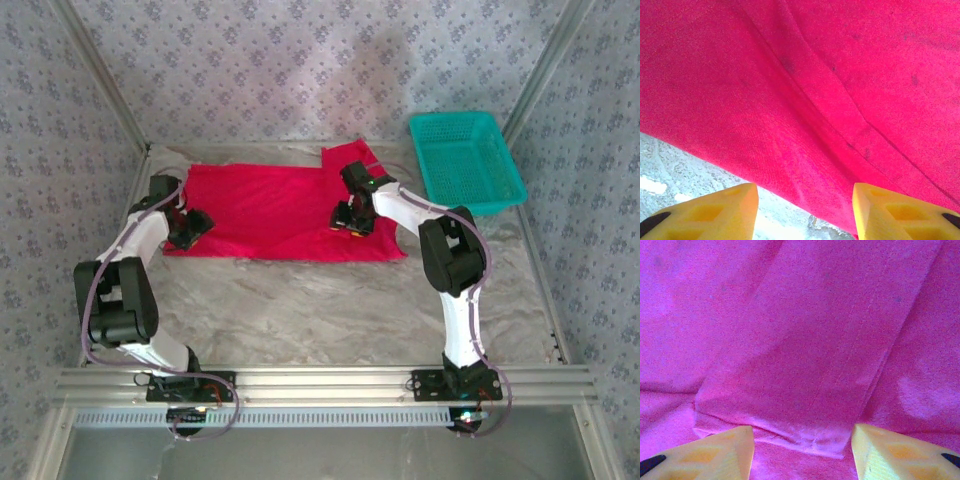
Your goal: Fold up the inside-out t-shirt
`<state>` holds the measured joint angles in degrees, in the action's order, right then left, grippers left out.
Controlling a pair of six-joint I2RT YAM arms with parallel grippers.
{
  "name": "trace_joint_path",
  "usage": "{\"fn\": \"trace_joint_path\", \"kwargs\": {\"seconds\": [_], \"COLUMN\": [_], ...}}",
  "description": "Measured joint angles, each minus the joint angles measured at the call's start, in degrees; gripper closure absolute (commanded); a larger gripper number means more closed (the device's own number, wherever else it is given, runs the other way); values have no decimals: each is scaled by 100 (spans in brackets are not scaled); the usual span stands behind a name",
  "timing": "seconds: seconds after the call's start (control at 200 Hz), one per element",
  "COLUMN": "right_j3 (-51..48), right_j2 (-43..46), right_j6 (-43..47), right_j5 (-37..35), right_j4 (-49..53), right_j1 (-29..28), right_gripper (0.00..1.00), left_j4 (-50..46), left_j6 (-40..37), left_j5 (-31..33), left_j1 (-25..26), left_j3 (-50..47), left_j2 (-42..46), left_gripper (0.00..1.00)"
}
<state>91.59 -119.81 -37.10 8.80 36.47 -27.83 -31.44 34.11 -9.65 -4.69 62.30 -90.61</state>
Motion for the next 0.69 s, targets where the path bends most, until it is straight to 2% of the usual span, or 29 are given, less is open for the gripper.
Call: {"fn": "trace_joint_path", "kwargs": {"seconds": [0.075, 0.25, 0.505, 0.605, 0.695], "right_j3": [-2, -2, 278, 822, 1705], "right_j2": [0, 0, -20, -173, -651], "right_j6": [4, 2, -63, -42, 122], "right_j5": [-44, -79, -175, -227, -297], "right_j4": [-4, -9, 90, 131, 175], "right_j1": [-2, -9, -98, -157, -190], "right_gripper": [55, 100, 100, 100, 100], "left_j4": [0, 0, -2, 0, 0], "left_j6": [2, 0, -2, 0, 0], "left_j5": [0, 0, 24, 22, 17], "left_j1": [0, -2, -2, -2, -2], "left_j3": [0, 0, 0, 0, 0], "left_j2": [20, 20, 20, 20, 20], "left_gripper": [50, 53, 54, 54, 55]}}
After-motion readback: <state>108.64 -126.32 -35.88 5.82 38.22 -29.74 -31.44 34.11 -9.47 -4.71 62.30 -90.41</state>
